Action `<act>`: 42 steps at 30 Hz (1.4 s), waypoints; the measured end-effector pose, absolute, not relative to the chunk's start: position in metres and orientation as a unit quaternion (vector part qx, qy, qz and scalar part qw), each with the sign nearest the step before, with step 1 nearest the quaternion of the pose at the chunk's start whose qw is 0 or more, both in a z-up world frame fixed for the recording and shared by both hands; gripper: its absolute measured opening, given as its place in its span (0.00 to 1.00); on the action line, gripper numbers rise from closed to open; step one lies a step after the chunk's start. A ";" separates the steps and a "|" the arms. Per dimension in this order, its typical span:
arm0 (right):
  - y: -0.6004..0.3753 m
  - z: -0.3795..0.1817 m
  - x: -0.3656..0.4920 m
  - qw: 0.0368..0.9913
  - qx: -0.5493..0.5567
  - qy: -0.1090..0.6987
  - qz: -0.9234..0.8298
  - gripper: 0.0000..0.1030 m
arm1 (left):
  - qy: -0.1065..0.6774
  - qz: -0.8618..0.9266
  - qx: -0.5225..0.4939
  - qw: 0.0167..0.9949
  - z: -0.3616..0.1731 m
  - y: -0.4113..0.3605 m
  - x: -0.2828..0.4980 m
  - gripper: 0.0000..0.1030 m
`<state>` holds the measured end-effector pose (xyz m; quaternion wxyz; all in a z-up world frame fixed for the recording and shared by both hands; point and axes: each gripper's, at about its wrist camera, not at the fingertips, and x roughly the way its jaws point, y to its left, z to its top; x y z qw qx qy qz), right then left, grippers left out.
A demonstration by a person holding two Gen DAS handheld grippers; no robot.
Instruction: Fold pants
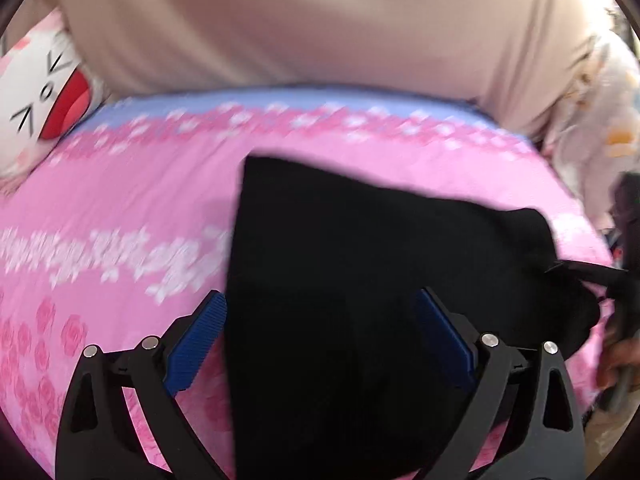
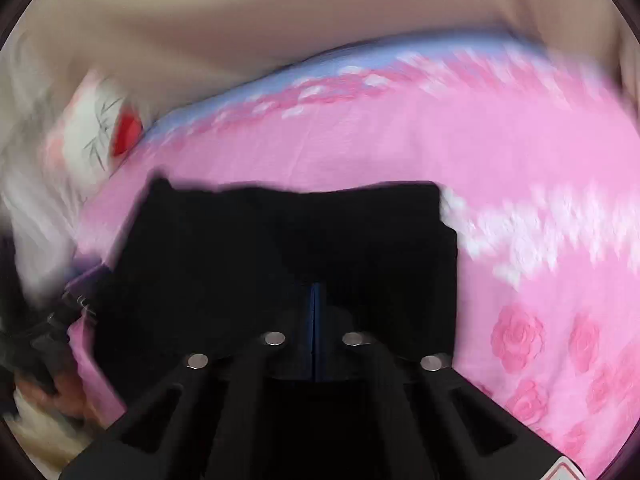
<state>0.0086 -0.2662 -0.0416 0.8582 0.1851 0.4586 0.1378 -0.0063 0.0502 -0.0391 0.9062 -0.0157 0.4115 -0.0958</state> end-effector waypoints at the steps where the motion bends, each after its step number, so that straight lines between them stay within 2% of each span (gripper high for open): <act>1: -0.281 -0.036 0.002 0.856 0.219 0.451 0.127 0.02 | 0.418 -0.084 -0.014 0.904 -0.043 0.054 -0.006 0.90; 2: -0.288 -0.023 -0.011 0.872 0.206 0.433 0.096 0.12 | 0.419 -0.081 -0.017 0.904 -0.044 0.059 -0.009 0.90; 3: -0.290 -0.013 -0.020 0.884 0.185 0.422 0.075 0.18 | 0.420 -0.080 -0.022 0.904 -0.044 0.063 -0.010 0.90; 5: -0.297 -0.005 -0.036 0.888 0.171 0.423 0.053 0.55 | 0.428 -0.078 -0.037 0.900 -0.043 0.071 -0.011 0.91; 7: -0.304 -0.009 -0.049 0.877 0.195 0.436 0.057 0.59 | 0.442 -0.072 -0.051 0.893 -0.043 0.080 -0.014 0.95; 10: -0.305 -0.029 -0.055 0.854 0.229 0.462 0.076 0.71 | 0.476 -0.088 -0.115 0.867 -0.051 0.102 -0.020 0.95; 13: -0.300 -0.054 -0.053 0.824 0.275 0.482 0.113 0.72 | 0.513 -0.122 -0.200 0.826 -0.070 0.115 -0.020 0.95; 15: -0.285 -0.072 -0.043 0.812 0.288 0.490 0.133 0.72 | 0.505 -0.120 -0.184 0.835 -0.069 0.110 -0.021 0.95; 16: -0.280 -0.072 -0.041 0.823 0.276 0.477 0.137 0.63 | 0.505 -0.119 -0.175 0.837 -0.068 0.107 -0.019 0.83; 17: -0.273 -0.069 -0.036 0.833 0.250 0.476 0.134 0.41 | 0.497 -0.148 -0.177 0.837 -0.066 0.102 -0.014 0.61; 19: -0.270 -0.050 -0.035 0.838 0.248 0.463 0.146 0.35 | 0.496 -0.162 -0.178 0.835 -0.053 0.098 -0.006 0.23; 21: -0.267 -0.013 -0.042 0.853 0.250 0.422 0.180 0.34 | 0.461 -0.176 -0.161 0.855 -0.021 0.100 -0.009 0.22; 24: -0.265 0.009 -0.057 0.871 0.228 0.390 0.192 0.35 | 0.450 -0.164 -0.139 0.867 -0.008 0.103 -0.017 0.25; 26: -0.277 -0.024 -0.051 0.865 0.220 0.424 0.153 0.44 | 0.487 -0.136 -0.120 0.854 -0.038 0.099 -0.011 0.35; 27: -0.288 -0.055 -0.046 0.848 0.226 0.467 0.111 0.45 | 0.509 -0.123 -0.119 0.844 -0.053 0.096 -0.010 0.42; 28: -0.298 -0.072 -0.046 0.833 0.264 0.476 0.102 0.50 | 0.506 -0.117 -0.133 0.844 -0.059 0.098 -0.015 0.45; 29: -0.305 -0.069 -0.055 0.832 0.299 0.455 0.103 0.50 | 0.492 -0.107 -0.130 0.854 -0.051 0.099 -0.019 0.45; 31: -0.302 -0.045 -0.064 0.857 0.262 0.438 0.070 0.49 | 0.466 -0.076 -0.085 0.877 -0.029 0.094 -0.027 0.48; 32: -0.293 -0.019 -0.070 0.888 0.208 0.409 0.037 0.49 | 0.436 -0.060 -0.063 0.896 -0.011 0.092 -0.032 0.54; 33: -0.285 0.000 -0.071 0.903 0.175 0.390 0.037 0.48 | 0.405 -0.057 -0.052 0.911 0.006 0.088 -0.036 0.71; 34: -0.276 0.015 -0.069 0.910 0.157 0.379 0.058 0.38 | 0.385 -0.064 -0.050 0.919 0.018 0.084 -0.035 0.88; 35: -0.259 0.031 -0.060 0.909 0.149 0.374 0.105 0.22 | 0.373 -0.071 -0.050 0.924 0.024 0.079 -0.034 0.91; 37: -0.227 0.038 -0.039 0.896 0.145 0.381 0.175 0.12 | 0.365 -0.082 -0.039 0.927 0.026 0.060 -0.024 0.91; 38: -0.214 0.036 -0.029 0.891 0.134 0.389 0.195 0.07 | 0.371 -0.086 -0.031 0.924 0.020 0.049 -0.018 0.91; 40: -0.187 0.017 -0.004 0.883 0.094 0.414 0.200 0.05 | 0.395 -0.076 -0.007 0.915 -0.001 0.035 0.001 0.91; 42: -0.192 -0.019 0.031 0.886 0.055 0.446 0.114 0.02 | 0.436 -0.055 0.022 0.898 -0.030 0.022 0.019 0.91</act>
